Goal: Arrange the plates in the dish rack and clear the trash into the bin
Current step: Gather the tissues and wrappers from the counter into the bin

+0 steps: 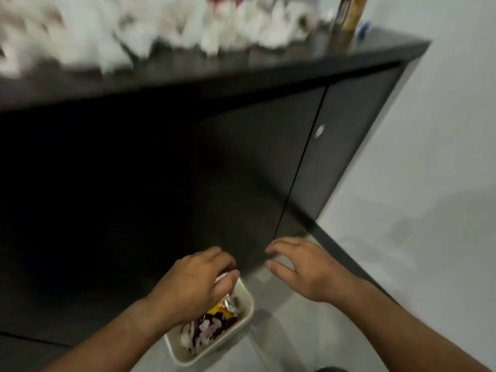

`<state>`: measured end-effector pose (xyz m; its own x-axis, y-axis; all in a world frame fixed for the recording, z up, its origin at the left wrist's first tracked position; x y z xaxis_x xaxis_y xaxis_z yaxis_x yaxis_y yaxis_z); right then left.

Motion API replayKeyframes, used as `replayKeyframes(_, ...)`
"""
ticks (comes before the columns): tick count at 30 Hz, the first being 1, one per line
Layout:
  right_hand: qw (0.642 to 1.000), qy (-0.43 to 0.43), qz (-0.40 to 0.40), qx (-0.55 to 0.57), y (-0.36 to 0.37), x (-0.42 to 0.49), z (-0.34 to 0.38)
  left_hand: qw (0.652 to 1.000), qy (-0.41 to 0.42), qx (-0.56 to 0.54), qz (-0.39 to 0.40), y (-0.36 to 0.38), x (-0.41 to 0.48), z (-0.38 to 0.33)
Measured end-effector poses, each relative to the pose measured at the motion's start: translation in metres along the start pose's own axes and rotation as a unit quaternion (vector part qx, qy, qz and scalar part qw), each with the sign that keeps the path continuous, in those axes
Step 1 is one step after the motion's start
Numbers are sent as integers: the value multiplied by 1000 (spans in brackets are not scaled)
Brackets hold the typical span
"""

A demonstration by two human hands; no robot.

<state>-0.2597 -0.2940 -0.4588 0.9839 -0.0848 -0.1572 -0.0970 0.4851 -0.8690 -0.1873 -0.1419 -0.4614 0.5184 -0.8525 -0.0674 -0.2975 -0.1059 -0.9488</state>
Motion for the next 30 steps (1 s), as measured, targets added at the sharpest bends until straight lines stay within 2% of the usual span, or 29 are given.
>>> replayKeyframes(7,995,-4,-92,29,-235,-67,67,998,44,14,-44,-236,9,-117)
replayKeyframes(13,994,-20,-106,27,-367,-119,99,992,30,9,-121,-372,23,-190)
replayKeyframes(17,989,-32,-142,33,-414,-126,101,990,18,10,-143,-401,30,-209)
replayKeyframes(21,987,-20,-150,47,-419,-117,89,989,6,4,-145,-402,37,-207)
replayKeyframes(25,990,-4,-134,45,-427,-85,76,987,9,1,-158,-408,58,-194)
replayKeyframes(30,986,38,-159,45,-455,-42,54,984,19,-3,-176,-426,105,-173)
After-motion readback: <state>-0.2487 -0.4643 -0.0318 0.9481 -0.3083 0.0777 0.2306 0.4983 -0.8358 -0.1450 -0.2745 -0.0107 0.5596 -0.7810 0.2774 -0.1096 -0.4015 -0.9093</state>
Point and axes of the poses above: each hand's wrist, its own x-axis towards the middle knuckle, its own y-axis out of the palm, z = x × y, the point moved 9 cm from there along x, towards the middle knuckle, and after that the axes turned 5 degrees about x, right-handed, at the moved point
